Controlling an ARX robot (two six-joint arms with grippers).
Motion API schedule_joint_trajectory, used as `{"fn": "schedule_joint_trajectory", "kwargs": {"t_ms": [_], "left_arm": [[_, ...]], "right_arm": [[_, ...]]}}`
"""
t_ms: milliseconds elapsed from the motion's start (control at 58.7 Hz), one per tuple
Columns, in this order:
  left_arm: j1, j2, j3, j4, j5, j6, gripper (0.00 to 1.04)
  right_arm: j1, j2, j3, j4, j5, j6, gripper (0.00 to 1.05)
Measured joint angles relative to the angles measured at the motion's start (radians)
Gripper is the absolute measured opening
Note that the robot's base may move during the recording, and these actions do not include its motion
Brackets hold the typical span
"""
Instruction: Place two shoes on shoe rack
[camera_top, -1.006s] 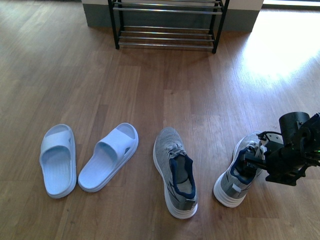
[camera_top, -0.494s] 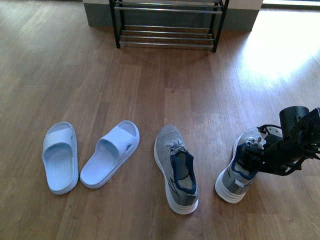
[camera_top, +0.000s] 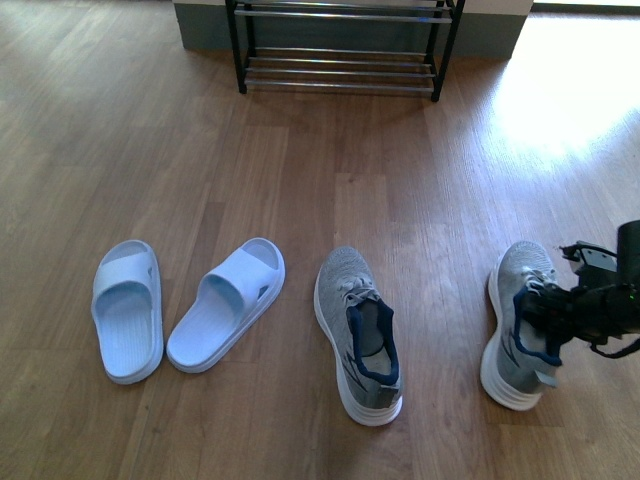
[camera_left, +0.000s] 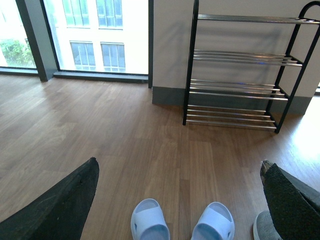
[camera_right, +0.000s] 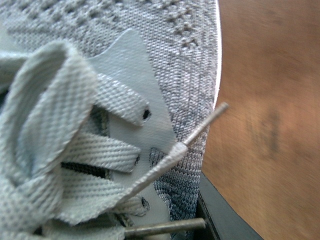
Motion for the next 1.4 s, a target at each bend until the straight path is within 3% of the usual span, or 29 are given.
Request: {"fn": "schedule_joint_trajectory", "kwargs": {"t_ms": [153, 307, 580, 1040, 1398], "left_arm": [[0.000, 0.000, 0.000, 0.000, 0.000, 0.000, 0.95], [0.000, 0.000, 0.000, 0.000, 0.000, 0.000, 0.95], [0.000, 0.000, 0.000, 0.000, 0.000, 0.000, 0.95], [0.000, 0.000, 0.000, 0.000, 0.000, 0.000, 0.95], [0.000, 0.000, 0.000, 0.000, 0.000, 0.000, 0.95]], "right_arm": [[-0.034, -0.208, -0.316, 0.127, 0.005, -0.044, 0.06], [-0.001, -0.542, -0.668, 0.217, -0.042, -0.038, 0.06], [0.018, -1.007, -0.959, 0.139, -0.097, 0.000, 0.05], [0.153, -1.838, -1.092, -0.261, -0.093, 0.132, 0.05], [0.173, -2.016, -1.106, -0.300, -0.070, 0.143, 0.05]]}}
